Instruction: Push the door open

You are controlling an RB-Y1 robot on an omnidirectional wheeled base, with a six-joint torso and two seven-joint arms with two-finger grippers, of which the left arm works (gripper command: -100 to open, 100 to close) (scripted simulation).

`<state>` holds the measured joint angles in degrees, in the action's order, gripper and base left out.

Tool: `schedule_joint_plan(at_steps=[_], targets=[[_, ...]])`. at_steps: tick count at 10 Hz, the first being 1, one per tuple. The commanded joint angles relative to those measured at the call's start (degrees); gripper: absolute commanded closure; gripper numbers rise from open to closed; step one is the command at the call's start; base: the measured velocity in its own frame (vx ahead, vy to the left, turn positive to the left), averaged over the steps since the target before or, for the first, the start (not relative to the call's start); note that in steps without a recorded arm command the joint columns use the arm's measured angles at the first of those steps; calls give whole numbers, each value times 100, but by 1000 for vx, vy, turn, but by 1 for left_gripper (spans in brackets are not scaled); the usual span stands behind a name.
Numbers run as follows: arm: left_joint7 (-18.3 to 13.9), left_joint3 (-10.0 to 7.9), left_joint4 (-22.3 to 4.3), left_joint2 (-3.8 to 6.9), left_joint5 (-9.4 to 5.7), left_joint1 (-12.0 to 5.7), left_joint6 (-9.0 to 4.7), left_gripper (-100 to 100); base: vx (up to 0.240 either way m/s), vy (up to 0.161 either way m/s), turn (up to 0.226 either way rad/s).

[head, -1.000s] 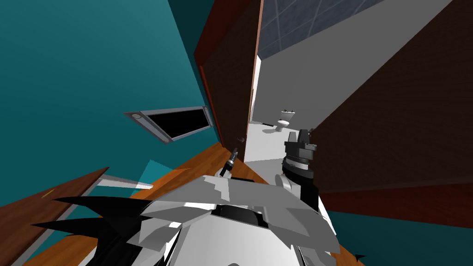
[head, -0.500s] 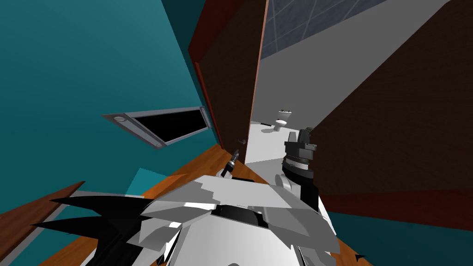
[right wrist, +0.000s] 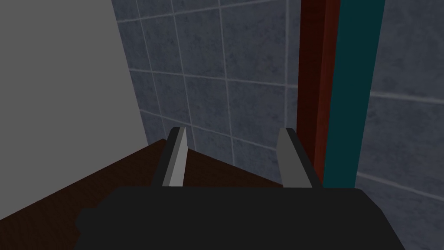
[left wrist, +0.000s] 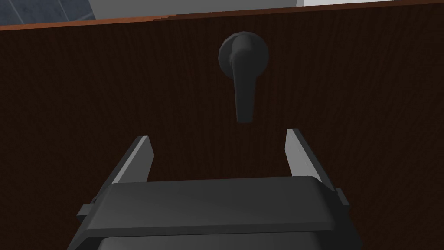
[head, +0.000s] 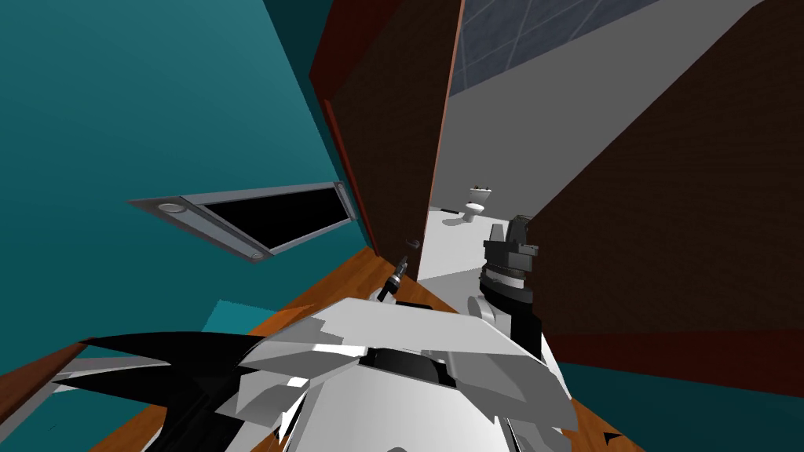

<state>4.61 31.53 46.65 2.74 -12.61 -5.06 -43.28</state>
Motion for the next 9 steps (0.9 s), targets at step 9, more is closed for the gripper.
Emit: schedule_joint_plan(at_steps=[9], targets=[[17, 165, -630, -38, -100, -258, -112, -100, 113, 63, -62]])
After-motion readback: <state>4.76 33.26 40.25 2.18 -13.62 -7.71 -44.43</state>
